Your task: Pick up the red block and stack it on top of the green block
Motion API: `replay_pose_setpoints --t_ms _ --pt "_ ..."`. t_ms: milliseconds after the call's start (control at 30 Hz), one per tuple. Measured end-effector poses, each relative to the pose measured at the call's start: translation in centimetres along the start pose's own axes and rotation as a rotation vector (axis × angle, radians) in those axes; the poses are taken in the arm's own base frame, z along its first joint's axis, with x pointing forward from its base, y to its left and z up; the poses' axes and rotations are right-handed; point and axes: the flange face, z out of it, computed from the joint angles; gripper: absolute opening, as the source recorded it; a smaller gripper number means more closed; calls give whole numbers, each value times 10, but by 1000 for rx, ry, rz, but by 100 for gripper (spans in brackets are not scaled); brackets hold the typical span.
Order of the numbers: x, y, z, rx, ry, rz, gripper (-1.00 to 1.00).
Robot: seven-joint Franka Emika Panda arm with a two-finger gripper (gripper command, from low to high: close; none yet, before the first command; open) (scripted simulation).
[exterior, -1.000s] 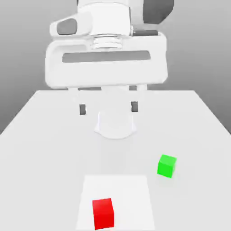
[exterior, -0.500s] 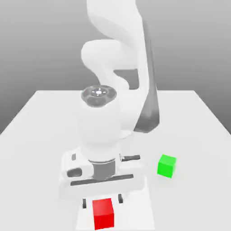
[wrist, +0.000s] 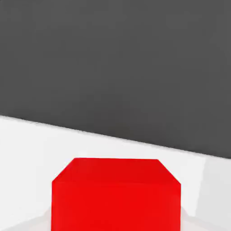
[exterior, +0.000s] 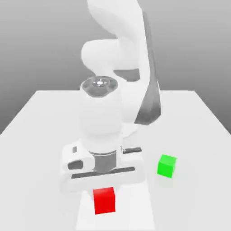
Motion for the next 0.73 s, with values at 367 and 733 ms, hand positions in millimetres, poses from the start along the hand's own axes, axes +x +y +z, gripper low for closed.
replay_pose_setpoints --t_ms 367,733 --pt "-206 -77 -21 -10 -2 -991 -100" --pt "-220 -75 42 -15 0 -1064 100"
